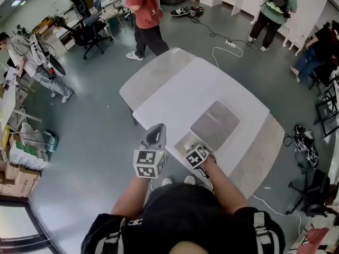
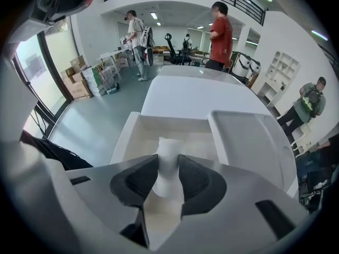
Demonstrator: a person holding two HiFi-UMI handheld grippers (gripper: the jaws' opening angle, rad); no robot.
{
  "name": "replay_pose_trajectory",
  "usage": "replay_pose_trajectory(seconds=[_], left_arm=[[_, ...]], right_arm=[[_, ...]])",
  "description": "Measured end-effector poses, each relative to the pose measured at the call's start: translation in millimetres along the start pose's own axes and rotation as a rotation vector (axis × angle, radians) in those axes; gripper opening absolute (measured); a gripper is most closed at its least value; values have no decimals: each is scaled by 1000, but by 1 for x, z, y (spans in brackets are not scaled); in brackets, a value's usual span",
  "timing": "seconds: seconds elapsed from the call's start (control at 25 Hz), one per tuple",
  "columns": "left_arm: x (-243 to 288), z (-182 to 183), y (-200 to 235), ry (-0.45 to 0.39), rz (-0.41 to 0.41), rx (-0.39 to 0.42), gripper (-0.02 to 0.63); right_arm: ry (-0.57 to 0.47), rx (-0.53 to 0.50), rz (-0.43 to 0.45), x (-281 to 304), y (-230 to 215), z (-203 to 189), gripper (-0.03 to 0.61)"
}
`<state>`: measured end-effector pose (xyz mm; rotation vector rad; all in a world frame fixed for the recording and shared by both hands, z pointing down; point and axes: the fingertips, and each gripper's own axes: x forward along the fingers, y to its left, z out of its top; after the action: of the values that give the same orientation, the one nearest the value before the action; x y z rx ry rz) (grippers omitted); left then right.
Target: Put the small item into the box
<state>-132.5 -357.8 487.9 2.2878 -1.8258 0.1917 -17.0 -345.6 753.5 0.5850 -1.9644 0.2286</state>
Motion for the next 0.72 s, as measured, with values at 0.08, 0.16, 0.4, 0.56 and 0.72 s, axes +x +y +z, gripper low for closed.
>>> replay_pose_trajectory(seconds=[0.08, 0.16, 0.4, 0.56, 0.72], left_arm=[[0, 0, 2, 1, 6, -3, 12], [0, 0, 3, 3, 12, -5, 12], [-2, -2, 5, 6, 21, -7, 12], [-2, -4, 10, 9, 24, -8, 12], [-3, -3, 9, 9, 19, -5, 12]], right_arm=[[11, -3, 10, 4, 1, -2, 109], [27, -9, 22, 7, 3, -4, 110], [49, -26, 43, 13, 10, -8, 120], [50, -20, 53, 16, 12, -7, 144], [20, -5, 57, 11, 12, -4, 158]])
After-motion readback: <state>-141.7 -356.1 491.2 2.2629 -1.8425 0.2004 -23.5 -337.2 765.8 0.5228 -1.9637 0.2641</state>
